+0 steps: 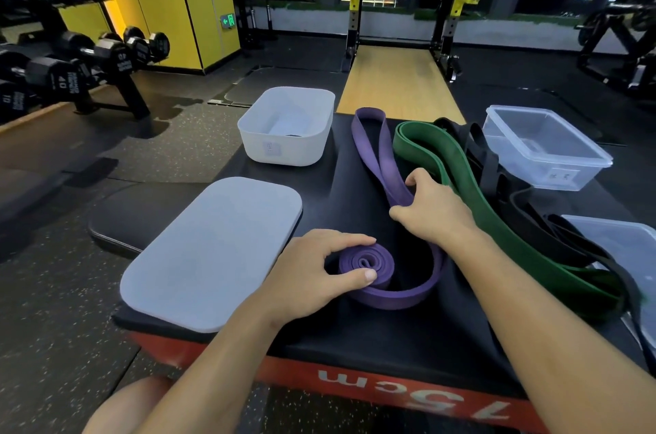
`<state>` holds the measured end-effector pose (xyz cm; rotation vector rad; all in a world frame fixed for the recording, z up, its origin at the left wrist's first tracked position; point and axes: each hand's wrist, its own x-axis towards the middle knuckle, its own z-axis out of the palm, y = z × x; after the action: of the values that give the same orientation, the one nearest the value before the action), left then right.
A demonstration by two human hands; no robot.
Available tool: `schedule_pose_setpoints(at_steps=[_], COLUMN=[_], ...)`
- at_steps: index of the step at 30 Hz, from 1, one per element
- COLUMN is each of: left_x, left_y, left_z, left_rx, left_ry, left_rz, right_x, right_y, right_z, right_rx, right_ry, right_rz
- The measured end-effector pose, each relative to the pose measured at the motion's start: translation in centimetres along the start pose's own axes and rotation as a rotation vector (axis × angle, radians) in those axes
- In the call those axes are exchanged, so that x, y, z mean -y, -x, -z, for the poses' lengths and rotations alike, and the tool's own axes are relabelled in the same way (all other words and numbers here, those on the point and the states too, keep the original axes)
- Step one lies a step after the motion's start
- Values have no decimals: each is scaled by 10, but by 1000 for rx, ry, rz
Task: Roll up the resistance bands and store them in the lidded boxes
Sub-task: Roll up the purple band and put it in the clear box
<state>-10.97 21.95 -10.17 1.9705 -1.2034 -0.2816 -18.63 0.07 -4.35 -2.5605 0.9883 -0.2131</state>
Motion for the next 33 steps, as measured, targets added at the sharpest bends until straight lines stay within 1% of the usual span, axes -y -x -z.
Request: schedule_pose_setpoints(at_steps=[4, 6, 8, 9, 10, 11, 12, 14, 16, 21, 23, 28, 33], left_x=[0, 0, 1, 1, 0, 0, -1, -3, -3, 0, -1, -3, -4], left_y=[0, 0, 0, 0, 0, 0, -1, -1, -1, -1, -1, -2, 1], left_z=[0, 0, 0, 0, -1, -1, 0, 0, 0, 0, 0, 1, 2], left_rx=[-1, 0, -4, -9, -12, -11, -8, 5, 9, -1, 4, 19, 42], left_ry=[10, 13, 10, 9, 8, 9, 14, 24, 6, 18, 20, 27, 9], left_rz=[2, 4, 0, -4, -8, -12, -16, -29, -34, -5, 0, -9, -11], right_x=[-8, -12, -14, -14, -14, -13, -13, -16, -23, -46, -53, -61, -53], right_y=[3, 8, 19, 26, 34, 43, 52, 70, 82, 99, 95, 78, 70], right_z=[-3, -2, 0, 0, 1, 1, 0, -2, -3, -12, -15, -18, -16], right_rx=[2, -68, -203, -257, -272, -231, -146, 7, 32, 63, 73, 78, 143], right_ry=[-9, -45, -83, -126, -179, -232, -266, -268, -228, 9, -12, -162, -188], right_rz=[3, 24, 116, 202, 303, 403, 487, 622, 690, 631, 591, 553, 545])
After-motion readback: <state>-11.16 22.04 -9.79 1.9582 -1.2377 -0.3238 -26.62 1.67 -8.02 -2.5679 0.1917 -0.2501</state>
